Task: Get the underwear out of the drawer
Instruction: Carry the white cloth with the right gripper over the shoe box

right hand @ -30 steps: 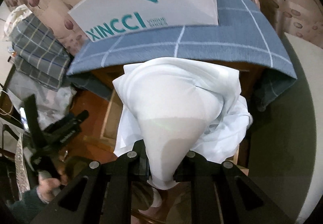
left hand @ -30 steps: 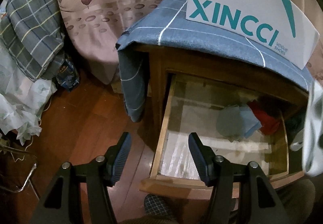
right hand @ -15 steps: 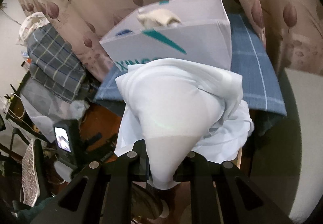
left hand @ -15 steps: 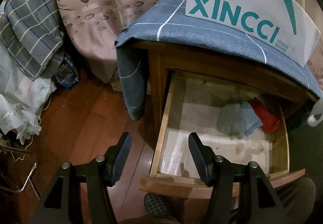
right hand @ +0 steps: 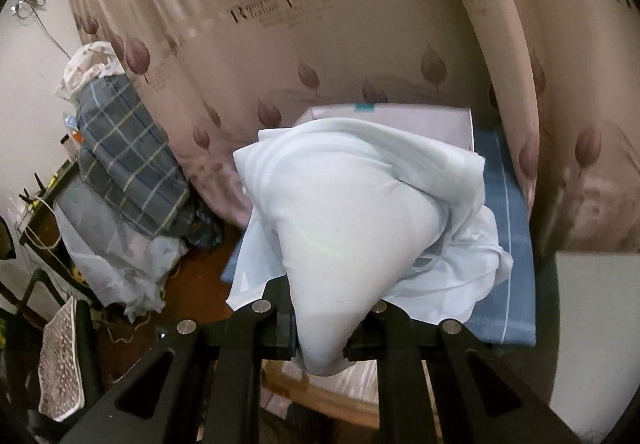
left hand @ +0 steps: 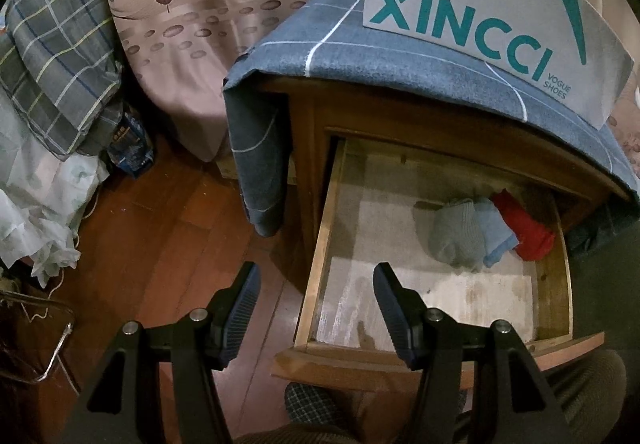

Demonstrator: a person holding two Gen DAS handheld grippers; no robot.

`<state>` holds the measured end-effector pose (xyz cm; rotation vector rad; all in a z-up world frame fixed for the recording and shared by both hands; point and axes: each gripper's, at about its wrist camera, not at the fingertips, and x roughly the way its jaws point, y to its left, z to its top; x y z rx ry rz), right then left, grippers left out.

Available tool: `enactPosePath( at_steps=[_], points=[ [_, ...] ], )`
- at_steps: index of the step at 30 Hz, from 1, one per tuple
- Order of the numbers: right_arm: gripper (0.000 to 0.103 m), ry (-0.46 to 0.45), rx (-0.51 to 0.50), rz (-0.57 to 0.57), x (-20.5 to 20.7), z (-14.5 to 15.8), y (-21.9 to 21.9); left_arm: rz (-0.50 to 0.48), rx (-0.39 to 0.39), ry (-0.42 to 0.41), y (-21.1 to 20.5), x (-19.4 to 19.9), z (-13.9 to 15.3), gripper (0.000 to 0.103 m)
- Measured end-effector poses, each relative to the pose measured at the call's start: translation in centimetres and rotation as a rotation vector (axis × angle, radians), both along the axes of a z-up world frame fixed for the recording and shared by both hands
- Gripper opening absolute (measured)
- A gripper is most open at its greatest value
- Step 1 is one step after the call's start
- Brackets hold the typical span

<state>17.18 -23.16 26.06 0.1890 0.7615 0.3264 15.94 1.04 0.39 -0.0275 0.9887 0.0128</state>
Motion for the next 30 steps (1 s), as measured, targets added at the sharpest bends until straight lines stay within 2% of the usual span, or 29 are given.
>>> enactPosePath(
  at_steps=[5, 12, 19, 30],
  points=[
    [0.013, -0.043, -0.026, 0.003, 2.4, 2.6, 0.7, 0.001, -0.008, -0.001, 0.0, 0.1, 0.0, 0.060],
    [0.013, -0.055, -0.062, -0.013, 6.8, 3.4, 1.4, 0.004, -0.024, -0.013, 0.2, -0.1, 0.0, 0.060],
    [0.013, 0.018, -0.108, -0.055, 11.6, 0.0, 1.3, 0.017, -0.067, -0.006, 0.9, 0.1, -0.1, 0.060],
    [0.014, 0.112, -0.180, -0.106, 15.2, -5.5, 1.1, 0.031, -0.108, 0.003, 1.4, 0.3, -0.3, 0.060]
  ],
)
